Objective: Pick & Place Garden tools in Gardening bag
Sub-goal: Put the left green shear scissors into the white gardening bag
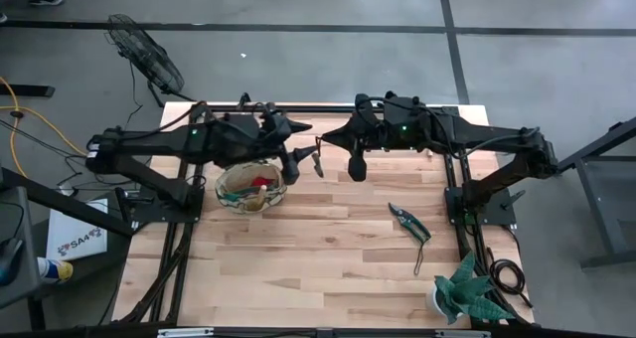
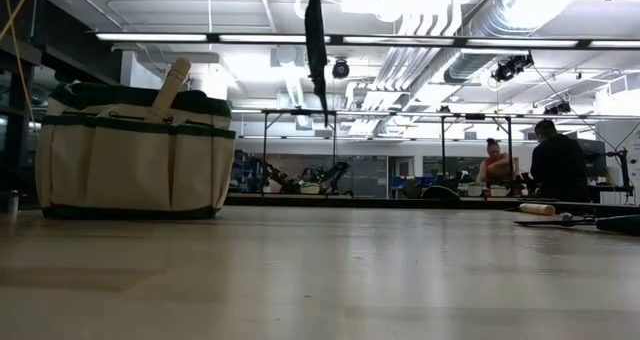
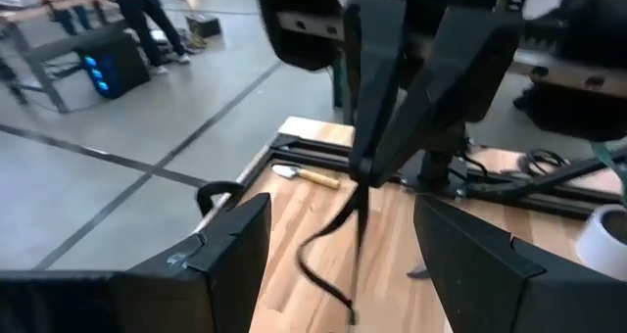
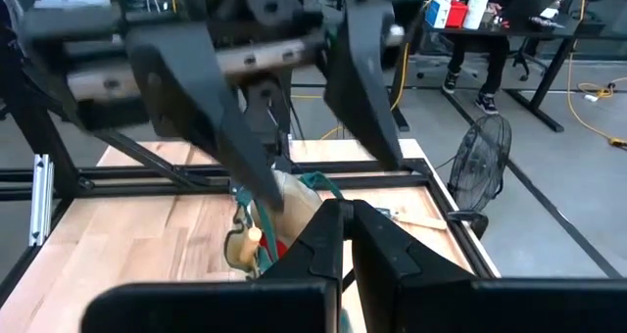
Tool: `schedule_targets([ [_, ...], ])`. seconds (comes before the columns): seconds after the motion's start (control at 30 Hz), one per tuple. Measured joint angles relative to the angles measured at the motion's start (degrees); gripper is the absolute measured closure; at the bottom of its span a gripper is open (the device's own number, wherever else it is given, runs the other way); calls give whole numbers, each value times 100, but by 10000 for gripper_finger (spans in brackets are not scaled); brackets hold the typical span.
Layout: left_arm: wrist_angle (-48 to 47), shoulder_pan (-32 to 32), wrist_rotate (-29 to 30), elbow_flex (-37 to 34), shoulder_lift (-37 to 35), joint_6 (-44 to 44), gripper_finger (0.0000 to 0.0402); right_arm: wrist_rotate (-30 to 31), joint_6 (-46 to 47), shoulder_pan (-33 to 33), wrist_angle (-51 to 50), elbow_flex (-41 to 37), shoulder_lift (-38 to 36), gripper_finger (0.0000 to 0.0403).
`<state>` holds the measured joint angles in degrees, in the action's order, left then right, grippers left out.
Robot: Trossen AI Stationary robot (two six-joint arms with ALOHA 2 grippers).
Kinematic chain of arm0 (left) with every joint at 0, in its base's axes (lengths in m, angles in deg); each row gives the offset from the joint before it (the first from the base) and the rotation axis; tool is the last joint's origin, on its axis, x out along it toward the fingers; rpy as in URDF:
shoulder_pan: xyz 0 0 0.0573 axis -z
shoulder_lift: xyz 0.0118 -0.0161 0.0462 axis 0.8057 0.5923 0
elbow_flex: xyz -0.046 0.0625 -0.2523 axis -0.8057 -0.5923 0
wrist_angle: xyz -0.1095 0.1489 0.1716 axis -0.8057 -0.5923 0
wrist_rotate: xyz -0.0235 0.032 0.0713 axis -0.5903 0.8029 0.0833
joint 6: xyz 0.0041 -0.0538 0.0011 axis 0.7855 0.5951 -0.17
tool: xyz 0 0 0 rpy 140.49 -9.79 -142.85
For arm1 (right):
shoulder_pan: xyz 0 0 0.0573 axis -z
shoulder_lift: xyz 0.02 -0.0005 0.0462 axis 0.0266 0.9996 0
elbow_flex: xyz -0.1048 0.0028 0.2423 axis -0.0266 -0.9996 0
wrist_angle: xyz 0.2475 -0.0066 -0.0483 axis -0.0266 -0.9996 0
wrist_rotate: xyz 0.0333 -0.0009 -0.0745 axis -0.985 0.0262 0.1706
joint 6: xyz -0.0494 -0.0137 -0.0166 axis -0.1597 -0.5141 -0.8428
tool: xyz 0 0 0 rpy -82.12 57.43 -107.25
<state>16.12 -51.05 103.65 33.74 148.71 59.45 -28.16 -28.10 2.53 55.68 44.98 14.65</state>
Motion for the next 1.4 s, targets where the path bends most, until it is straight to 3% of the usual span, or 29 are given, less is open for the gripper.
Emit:
schedule_targets([
  [0.33, 314, -86, -198, 0, 398, -237, 155, 2, 16, -33, 157, 0, 0, 399],
  [1.13, 201, -75, -160, 11, 222, -215, 157, 136, 0, -33, 80, 0, 0, 399],
  [1.4, 196, -75, -113, 11, 222, -202, 230, 131, -1, -33, 76, 0, 0, 399],
])
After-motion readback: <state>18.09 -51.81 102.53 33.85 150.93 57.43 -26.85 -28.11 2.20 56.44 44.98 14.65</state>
